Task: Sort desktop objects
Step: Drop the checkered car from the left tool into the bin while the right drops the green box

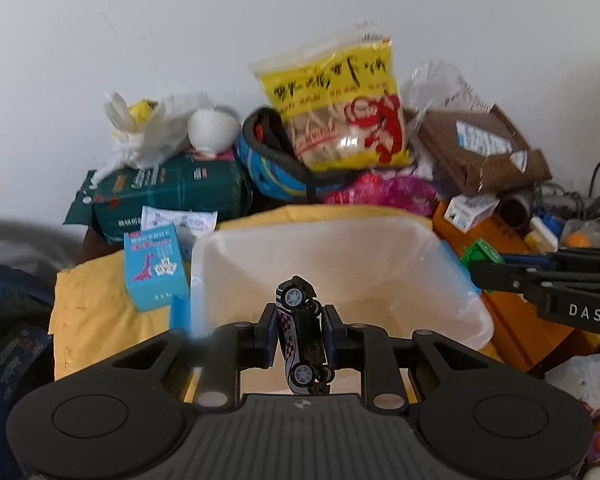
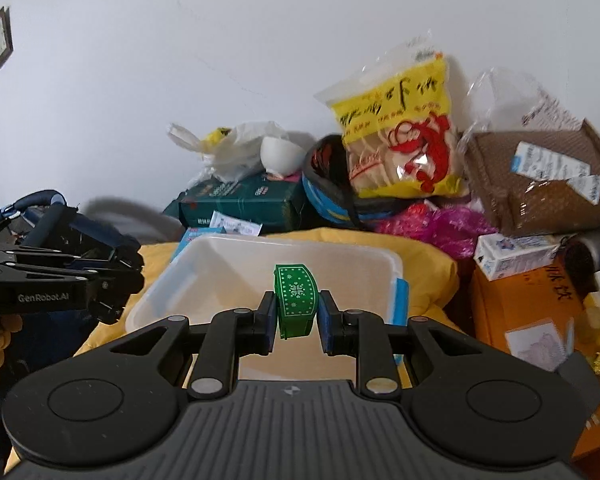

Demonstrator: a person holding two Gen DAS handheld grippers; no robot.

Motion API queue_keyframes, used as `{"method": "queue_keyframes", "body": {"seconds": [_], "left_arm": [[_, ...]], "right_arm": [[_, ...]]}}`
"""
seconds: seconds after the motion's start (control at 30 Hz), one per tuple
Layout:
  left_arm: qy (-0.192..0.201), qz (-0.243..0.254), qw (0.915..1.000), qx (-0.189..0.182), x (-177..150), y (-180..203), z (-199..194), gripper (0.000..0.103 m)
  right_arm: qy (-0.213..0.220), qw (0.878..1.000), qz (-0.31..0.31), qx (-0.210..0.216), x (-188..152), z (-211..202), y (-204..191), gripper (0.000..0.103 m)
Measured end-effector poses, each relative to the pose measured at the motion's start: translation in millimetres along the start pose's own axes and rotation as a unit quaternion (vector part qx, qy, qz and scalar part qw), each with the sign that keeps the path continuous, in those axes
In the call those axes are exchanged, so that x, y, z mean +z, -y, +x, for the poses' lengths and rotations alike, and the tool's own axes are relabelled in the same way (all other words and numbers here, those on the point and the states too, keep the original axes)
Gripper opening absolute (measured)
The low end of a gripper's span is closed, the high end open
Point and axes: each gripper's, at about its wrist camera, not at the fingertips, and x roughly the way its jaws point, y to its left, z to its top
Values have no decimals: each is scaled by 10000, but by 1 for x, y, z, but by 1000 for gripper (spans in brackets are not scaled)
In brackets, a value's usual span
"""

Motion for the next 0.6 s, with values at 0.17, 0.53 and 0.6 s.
{"method": "queue_keyframes", "body": {"seconds": [0.17, 0.53, 0.6], "left_arm": [[-244, -67, 9997, 45, 2, -4, 18, 26], [120, -244, 9993, 272, 7, -9, 21, 64], [288, -130, 9992, 229, 4, -9, 12, 64]], "right_arm": [[-392, 9991, 128, -6, 1, 29, 6, 24], [-678, 9976, 56, -88, -2, 54, 1, 49], [-568, 9984, 14, -55, -2, 50, -1, 51]]}}
